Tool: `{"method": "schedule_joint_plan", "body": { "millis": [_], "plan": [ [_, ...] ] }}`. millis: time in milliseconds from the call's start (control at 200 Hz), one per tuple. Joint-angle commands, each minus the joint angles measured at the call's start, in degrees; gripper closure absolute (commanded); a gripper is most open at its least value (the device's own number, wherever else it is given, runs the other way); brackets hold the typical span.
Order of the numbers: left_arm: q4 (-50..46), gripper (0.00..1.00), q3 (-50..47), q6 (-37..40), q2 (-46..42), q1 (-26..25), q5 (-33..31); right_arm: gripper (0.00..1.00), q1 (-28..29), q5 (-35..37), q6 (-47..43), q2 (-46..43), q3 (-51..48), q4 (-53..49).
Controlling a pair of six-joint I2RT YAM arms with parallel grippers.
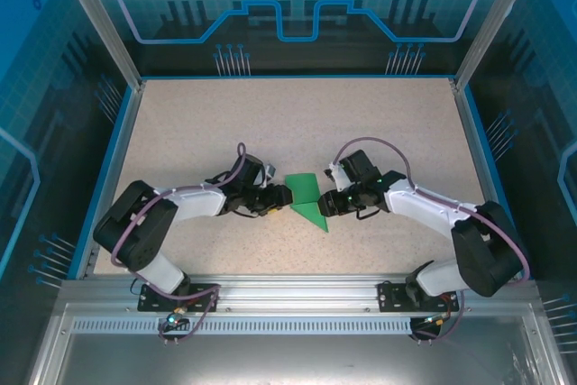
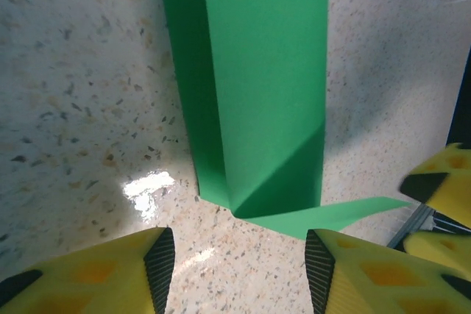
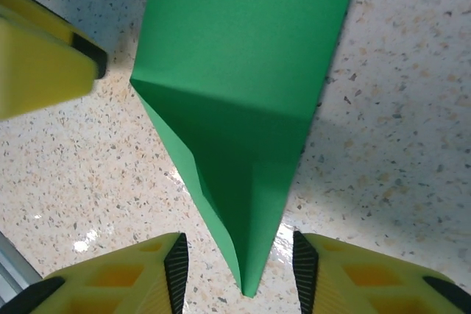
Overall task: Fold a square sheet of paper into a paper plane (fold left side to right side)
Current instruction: Third fold the triangle at the center of the table, then fourth fold the wing at the center of the table.
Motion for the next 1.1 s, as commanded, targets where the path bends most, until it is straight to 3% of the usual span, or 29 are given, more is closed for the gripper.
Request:
{"method": "schedule_joint_plan", "body": {
  "millis": [0,225,490,1095],
  "plan": [
    [3.29,0.47,1.67,-2.55,2.48,-0.69,2.43,0.53,1.72,3.91,-2.56,-5.5,-1.26,0.86],
    [5.58,0.54,4.55,-3.87,5.94,-1.71,3.44,0.53,5.98,2.87,-6.07,-10.75,-4.35,2.29],
    [5.36,0.68,6.12,-4.93,5.52,-2.22,4.11,0.52,12.44,7.08,-8.38,-6.03,-3.55,4.65],
    [1.67,0.72,9.37,-11.51,4.3,-2.24,5.09,0.49,17.04,19.58,-12.0,5.39,1.91,4.91]
  ]
}}
